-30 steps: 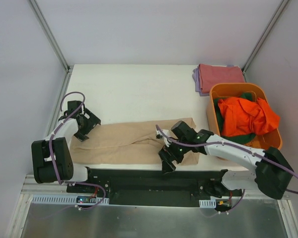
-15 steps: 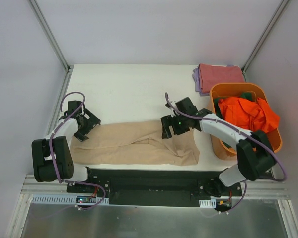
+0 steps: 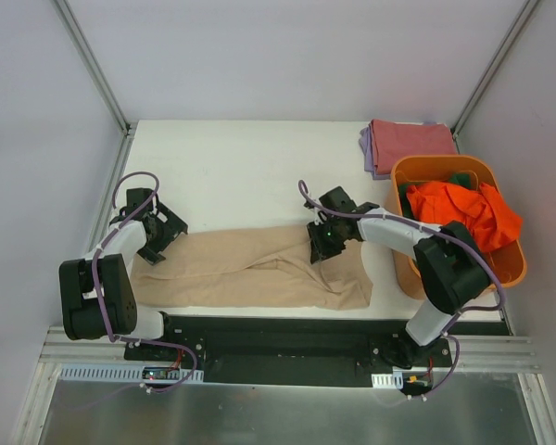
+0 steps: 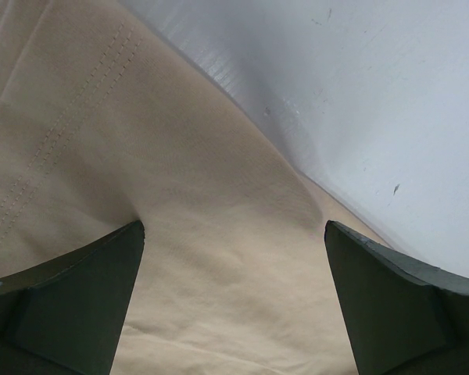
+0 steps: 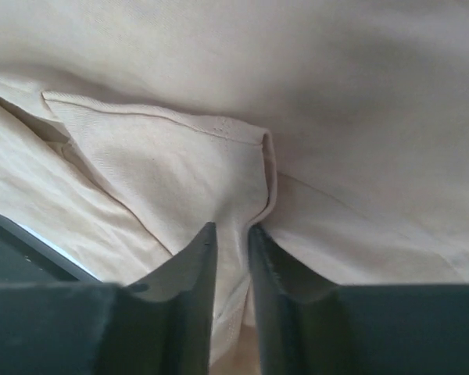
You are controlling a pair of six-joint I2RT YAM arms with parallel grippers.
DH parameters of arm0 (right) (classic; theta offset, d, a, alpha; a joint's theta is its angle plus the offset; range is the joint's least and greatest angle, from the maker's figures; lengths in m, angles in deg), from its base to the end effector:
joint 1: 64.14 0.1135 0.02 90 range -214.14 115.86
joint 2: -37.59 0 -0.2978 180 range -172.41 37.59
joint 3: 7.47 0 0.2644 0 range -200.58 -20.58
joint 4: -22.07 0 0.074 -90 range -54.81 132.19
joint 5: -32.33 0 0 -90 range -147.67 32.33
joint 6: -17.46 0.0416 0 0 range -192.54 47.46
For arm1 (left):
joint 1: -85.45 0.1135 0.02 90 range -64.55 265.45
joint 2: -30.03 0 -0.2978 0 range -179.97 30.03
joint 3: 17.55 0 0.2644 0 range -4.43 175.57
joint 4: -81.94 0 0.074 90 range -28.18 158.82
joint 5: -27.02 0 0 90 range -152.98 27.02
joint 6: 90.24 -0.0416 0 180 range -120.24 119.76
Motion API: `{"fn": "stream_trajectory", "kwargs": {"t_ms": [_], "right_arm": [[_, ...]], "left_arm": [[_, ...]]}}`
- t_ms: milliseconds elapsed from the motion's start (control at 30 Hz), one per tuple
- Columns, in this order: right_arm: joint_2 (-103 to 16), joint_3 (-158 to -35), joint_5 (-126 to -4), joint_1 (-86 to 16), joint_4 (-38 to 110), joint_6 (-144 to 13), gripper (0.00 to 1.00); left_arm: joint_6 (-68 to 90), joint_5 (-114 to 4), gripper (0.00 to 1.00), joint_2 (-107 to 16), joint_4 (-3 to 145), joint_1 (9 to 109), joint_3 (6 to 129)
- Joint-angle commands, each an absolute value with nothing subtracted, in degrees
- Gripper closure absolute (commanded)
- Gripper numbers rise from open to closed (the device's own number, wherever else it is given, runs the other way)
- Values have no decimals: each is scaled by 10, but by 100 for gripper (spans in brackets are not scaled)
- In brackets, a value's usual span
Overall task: Fold and stack the t-shirts
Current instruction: Fold the other side of the tshirt into a rectangle
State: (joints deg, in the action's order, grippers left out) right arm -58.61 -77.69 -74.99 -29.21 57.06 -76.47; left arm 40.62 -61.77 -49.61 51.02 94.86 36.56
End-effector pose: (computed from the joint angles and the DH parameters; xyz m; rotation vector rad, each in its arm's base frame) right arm 0.2758 0.2077 0.1943 -0.9895 2.4881 0.5778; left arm 0.2654 0.0431 0.1962 -1.0857 2.3332 -0.2364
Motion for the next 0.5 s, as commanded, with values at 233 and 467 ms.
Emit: {"fn": "stream_trajectory", "kwargs": {"t_ms": [233, 467], "right_arm": [[-511, -737, -842, -279, 552, -760, 99], [-478, -735, -847, -225, 603, -768, 98]], "left_arm": [[397, -626, 1, -514, 512, 949, 374], [396, -626, 1, -516, 512, 949, 376]]}}
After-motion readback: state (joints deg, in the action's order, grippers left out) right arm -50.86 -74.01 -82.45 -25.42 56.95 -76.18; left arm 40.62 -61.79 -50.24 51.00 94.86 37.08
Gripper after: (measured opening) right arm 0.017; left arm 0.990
